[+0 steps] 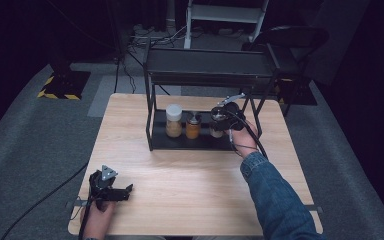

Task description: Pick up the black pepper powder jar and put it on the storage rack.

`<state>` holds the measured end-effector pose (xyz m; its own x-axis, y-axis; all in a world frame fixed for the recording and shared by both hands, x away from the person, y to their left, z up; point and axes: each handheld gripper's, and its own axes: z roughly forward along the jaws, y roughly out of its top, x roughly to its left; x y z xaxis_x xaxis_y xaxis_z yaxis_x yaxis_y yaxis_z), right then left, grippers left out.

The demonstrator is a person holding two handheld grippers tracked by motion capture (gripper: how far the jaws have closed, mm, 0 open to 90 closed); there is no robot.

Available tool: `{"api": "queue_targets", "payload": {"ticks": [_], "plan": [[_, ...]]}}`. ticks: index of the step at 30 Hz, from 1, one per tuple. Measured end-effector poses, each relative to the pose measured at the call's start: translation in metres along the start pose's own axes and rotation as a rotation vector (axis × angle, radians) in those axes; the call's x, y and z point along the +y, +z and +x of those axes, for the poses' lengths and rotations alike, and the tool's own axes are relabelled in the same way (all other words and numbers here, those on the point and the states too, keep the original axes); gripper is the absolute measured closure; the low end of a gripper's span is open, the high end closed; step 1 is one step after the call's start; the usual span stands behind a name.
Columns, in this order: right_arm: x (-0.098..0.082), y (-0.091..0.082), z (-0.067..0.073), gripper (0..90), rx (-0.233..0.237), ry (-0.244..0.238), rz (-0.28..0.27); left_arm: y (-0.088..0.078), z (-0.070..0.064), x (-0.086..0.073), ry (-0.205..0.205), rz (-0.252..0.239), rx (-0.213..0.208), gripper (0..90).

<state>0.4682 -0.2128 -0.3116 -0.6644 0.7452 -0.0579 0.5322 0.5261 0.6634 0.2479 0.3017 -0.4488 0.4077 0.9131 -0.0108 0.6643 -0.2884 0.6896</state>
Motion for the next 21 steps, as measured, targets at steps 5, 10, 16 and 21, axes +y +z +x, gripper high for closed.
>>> {"api": "queue_targets", "payload": {"ticks": [5,10,16,21], "plan": [[-0.001,0.019,-0.004,30.6,-0.03,0.022,0.019,0.0,0.0,-0.001,0.0,-0.001,-0.002,0.2],[-0.004,0.036,-0.006,30.6,-0.041,0.046,0.031,0.0,0.0,-0.001,0.001,-0.001,-0.002,0.2],[-0.007,0.049,-0.009,30.6,-0.03,0.064,0.032,0.0,0.0,-0.001,0.001,-0.001,-0.002,0.2],[-0.012,0.056,-0.013,30.6,-0.022,0.094,0.03,0.0,0.0,-0.001,0.001,-0.001,-0.002,0.2]]}}
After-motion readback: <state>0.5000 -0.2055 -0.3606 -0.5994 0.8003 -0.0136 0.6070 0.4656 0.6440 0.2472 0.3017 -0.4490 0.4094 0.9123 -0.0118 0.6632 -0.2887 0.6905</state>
